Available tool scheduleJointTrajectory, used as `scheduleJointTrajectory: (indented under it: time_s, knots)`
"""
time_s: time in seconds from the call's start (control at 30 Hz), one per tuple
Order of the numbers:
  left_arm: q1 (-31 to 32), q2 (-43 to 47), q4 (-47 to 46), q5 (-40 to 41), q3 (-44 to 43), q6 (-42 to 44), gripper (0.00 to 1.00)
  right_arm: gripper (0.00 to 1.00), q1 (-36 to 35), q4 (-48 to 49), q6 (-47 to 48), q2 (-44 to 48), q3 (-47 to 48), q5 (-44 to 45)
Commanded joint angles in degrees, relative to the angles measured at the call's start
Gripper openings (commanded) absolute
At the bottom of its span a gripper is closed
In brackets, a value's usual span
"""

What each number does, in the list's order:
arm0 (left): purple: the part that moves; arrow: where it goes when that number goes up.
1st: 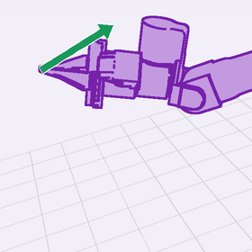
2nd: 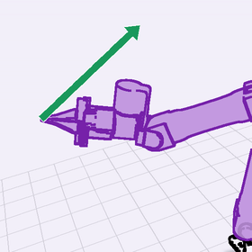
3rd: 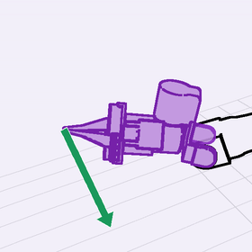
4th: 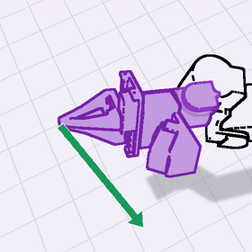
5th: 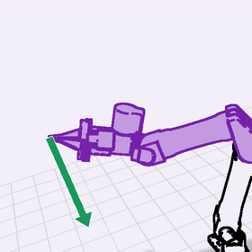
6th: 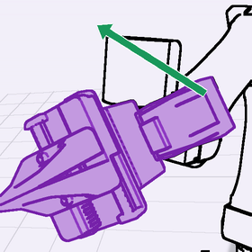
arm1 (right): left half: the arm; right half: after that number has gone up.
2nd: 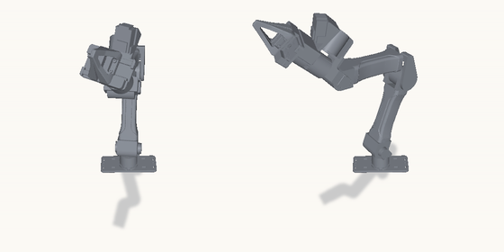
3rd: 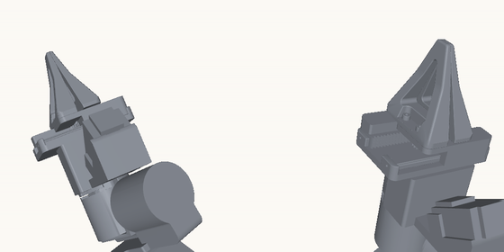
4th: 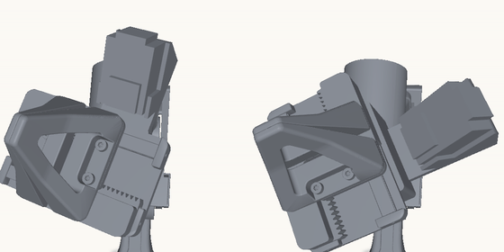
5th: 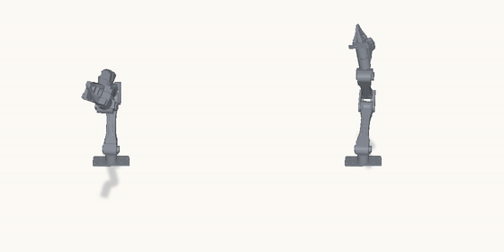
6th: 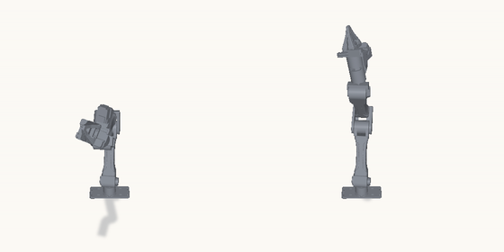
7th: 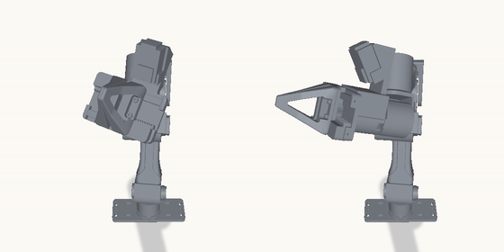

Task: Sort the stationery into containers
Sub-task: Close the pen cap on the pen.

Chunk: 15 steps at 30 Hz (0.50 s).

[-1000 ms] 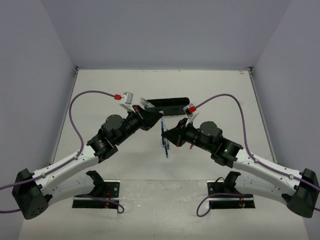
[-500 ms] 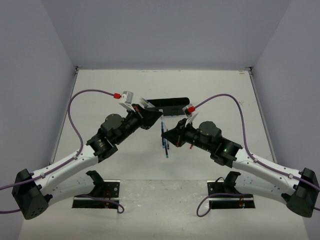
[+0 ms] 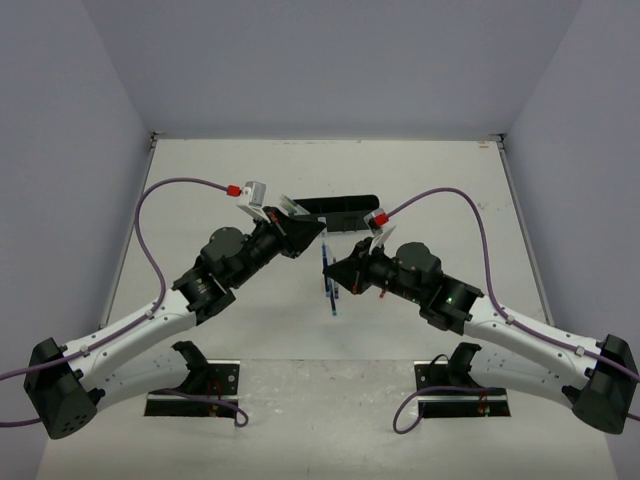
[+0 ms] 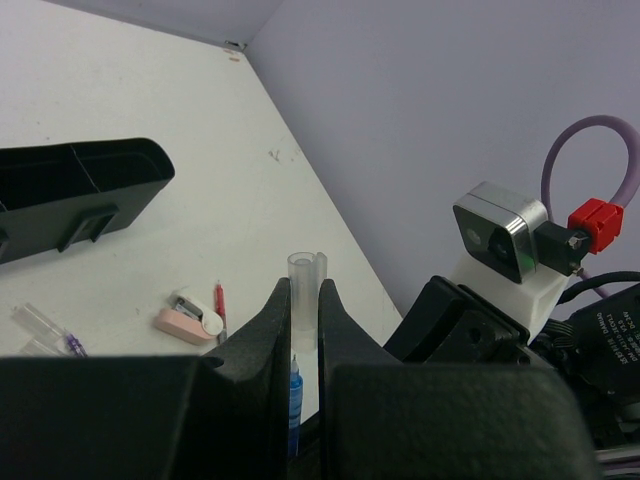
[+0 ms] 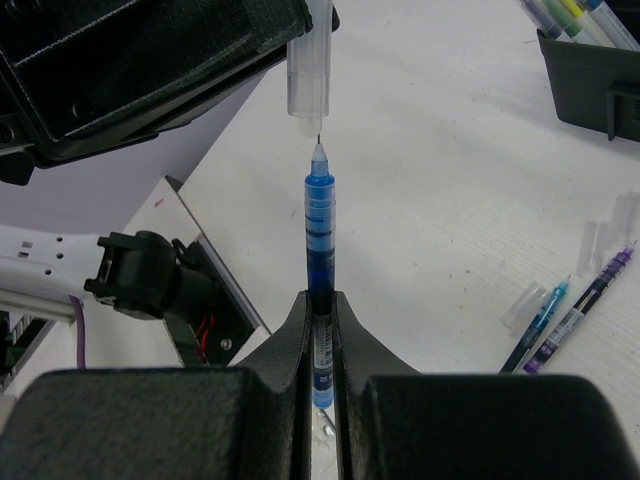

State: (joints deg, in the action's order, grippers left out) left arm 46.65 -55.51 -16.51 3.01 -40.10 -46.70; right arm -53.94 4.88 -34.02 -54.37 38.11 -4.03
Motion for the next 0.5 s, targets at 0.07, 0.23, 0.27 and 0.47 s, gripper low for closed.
scheduleJointTrajectory:
  time_s: [0.07, 0.23, 0.27, 0.47]
  knots:
    - [0.13, -0.07, -2.65, 0.33, -1.09, 1.81, 0.00, 0.00, 0.77, 0.31, 0.83, 1.22, 1.21, 0.37]
    - [0.10, -0.04, -3.11, -0.47, -0.40, 1.79, 0.00, 0.00, 1.47, 0.31, 0.80, 1.36, 1.46, -0.56]
    - [0.10, -0.04, -3.29, -0.59, -0.22, 1.79, 0.00, 0.00, 1.47, 0.31, 0.80, 1.31, 1.64, -0.74]
    - [0.11, -0.39, -3.97, -0.63, 0.10, 1.70, 0.00, 0.00, 1.47, 0.31, 0.80, 0.75, 2.50, -1.61]
